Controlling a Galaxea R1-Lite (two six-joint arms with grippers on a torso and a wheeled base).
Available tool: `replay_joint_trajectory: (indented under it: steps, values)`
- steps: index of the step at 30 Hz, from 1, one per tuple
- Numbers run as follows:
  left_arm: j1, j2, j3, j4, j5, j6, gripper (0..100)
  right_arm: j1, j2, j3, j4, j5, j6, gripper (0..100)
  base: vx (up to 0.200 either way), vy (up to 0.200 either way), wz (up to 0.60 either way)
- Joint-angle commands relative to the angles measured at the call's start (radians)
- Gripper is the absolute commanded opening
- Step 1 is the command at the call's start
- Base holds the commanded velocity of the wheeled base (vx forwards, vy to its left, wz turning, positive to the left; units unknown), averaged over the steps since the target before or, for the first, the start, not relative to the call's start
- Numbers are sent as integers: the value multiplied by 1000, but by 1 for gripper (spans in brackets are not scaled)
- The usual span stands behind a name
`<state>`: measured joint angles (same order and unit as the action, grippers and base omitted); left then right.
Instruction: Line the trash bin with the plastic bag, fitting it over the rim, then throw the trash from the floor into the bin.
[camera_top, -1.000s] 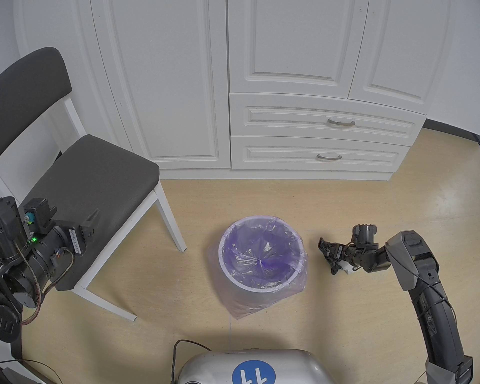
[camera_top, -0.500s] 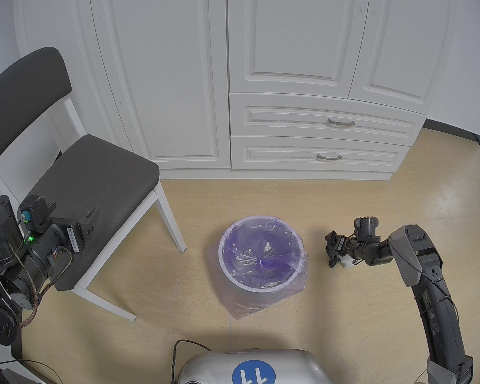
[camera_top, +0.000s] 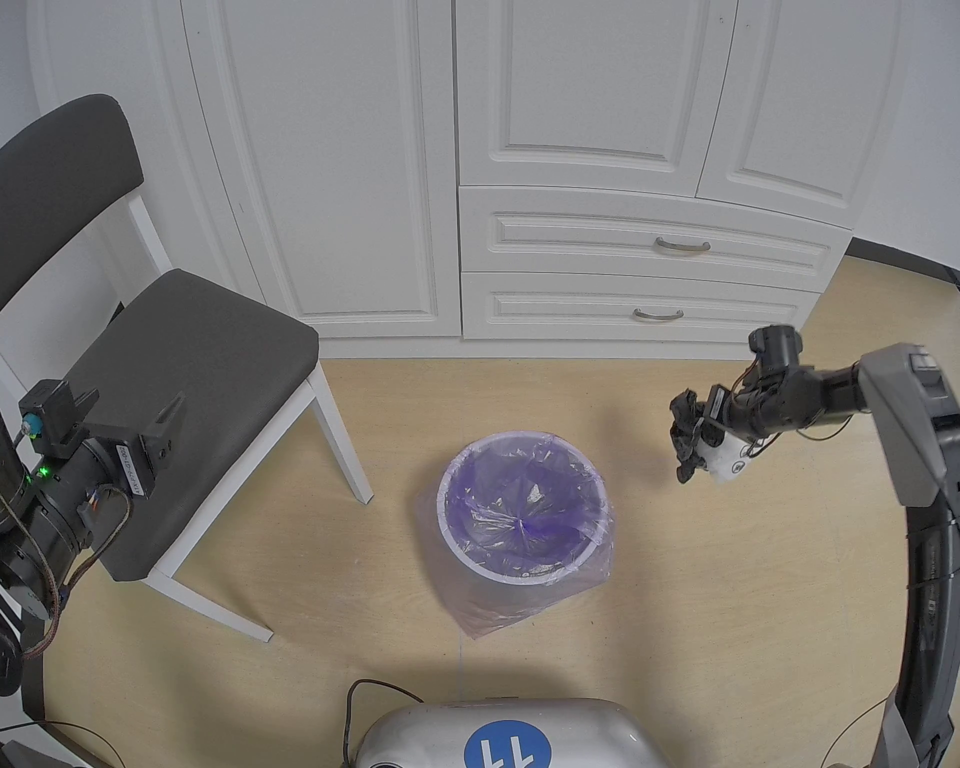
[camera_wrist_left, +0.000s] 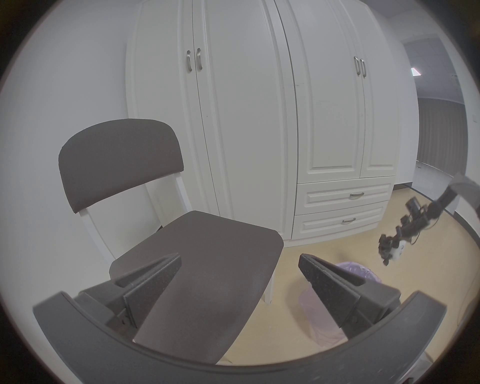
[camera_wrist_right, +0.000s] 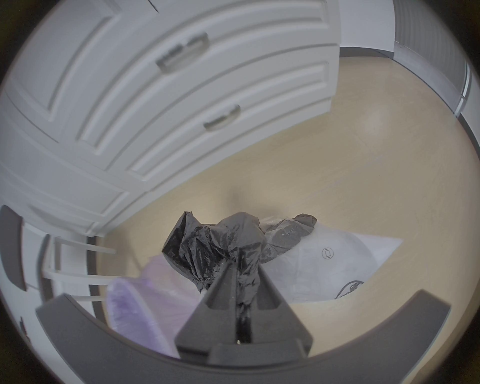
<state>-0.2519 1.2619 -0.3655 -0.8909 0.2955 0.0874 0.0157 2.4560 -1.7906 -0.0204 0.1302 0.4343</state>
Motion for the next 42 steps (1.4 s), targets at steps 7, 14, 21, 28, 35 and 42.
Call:
replay_joint_trajectory:
  steps: [7, 14, 21, 28, 35, 42]
  values:
    - [-1, -33, -3, 0, 2, 17, 100, 196, -589, 321, 125, 65, 12, 0, 0, 0, 0]
    - [-9, -49, 5, 0, 2, 28, 100, 434, -609, 462, -69, 62, 201, 0, 0, 0, 0]
    - [-13, -49, 4, 0, 2, 35, 100, 524, -399, 507, -381, 48, 357, 0, 0, 0, 0]
    - [-13, -50, 4, 0, 2, 35, 100, 507, -207, 504, -572, 60, 426, 0, 0, 0, 0]
    - [-13, -39, 7, 0, 1, 37, 100, 506, -22, 494, -728, 66, 429, 0, 0, 0, 0]
    - [-46, -30, 22, 0, 1, 38, 100, 486, 97, 425, -848, 66, 431, 0, 0, 0, 0]
